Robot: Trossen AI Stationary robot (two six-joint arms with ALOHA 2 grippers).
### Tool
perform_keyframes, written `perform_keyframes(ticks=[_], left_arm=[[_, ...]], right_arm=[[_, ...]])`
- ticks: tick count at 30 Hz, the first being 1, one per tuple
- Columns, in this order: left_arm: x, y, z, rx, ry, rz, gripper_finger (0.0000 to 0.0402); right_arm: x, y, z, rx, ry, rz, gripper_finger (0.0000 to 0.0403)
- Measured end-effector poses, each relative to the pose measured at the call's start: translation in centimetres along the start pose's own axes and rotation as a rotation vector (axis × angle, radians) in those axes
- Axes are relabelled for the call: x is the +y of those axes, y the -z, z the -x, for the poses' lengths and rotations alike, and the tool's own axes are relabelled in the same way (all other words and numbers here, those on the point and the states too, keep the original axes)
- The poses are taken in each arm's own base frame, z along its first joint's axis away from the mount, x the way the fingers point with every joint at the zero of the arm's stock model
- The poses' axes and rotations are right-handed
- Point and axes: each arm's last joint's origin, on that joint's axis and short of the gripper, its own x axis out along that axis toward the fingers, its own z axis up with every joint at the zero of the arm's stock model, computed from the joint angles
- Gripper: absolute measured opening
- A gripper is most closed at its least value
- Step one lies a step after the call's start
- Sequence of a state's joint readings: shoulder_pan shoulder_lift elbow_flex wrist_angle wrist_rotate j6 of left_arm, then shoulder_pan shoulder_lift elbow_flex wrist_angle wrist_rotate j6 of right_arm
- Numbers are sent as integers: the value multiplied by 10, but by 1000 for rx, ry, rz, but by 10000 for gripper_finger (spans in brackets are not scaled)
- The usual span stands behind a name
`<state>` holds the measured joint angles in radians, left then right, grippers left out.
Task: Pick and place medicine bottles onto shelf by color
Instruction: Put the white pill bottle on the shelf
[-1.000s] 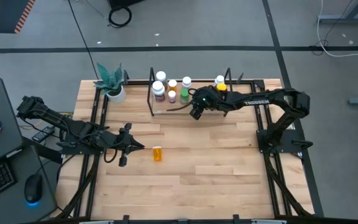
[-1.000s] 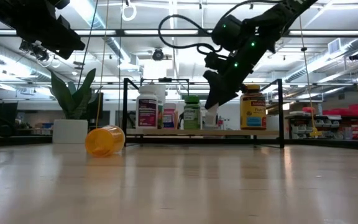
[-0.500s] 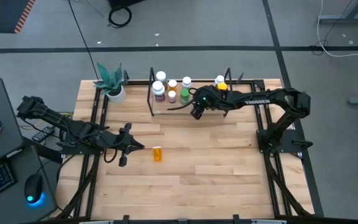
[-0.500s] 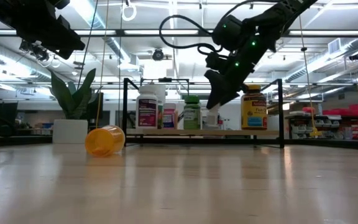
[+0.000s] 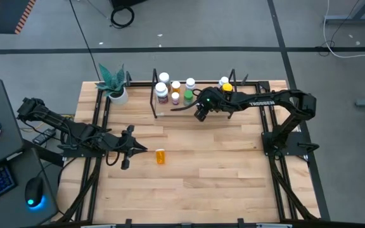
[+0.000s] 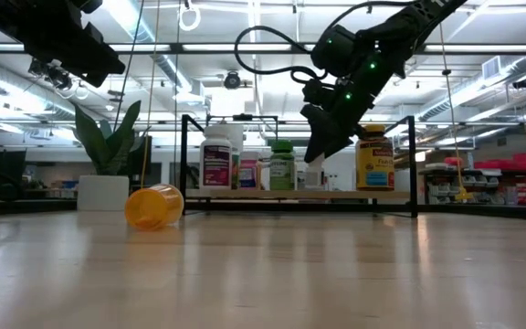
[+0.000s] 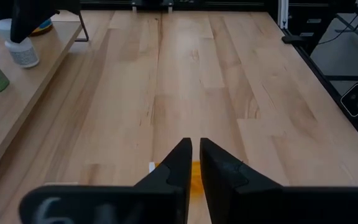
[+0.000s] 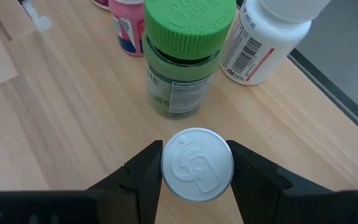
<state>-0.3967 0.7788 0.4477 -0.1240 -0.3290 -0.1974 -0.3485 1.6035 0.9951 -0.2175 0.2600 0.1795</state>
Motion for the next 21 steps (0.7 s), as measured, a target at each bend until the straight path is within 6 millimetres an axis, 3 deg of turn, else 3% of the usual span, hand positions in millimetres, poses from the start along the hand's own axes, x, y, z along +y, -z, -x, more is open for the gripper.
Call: perform_keyframes(ticks=[10,21], left_arm=[[0,0,0,0,0,0,28],[0,0,0,0,0,0,39]], right_arm=[[1,0,0,6,-33,16,180],[1,0,0,-2,-18,24,245]])
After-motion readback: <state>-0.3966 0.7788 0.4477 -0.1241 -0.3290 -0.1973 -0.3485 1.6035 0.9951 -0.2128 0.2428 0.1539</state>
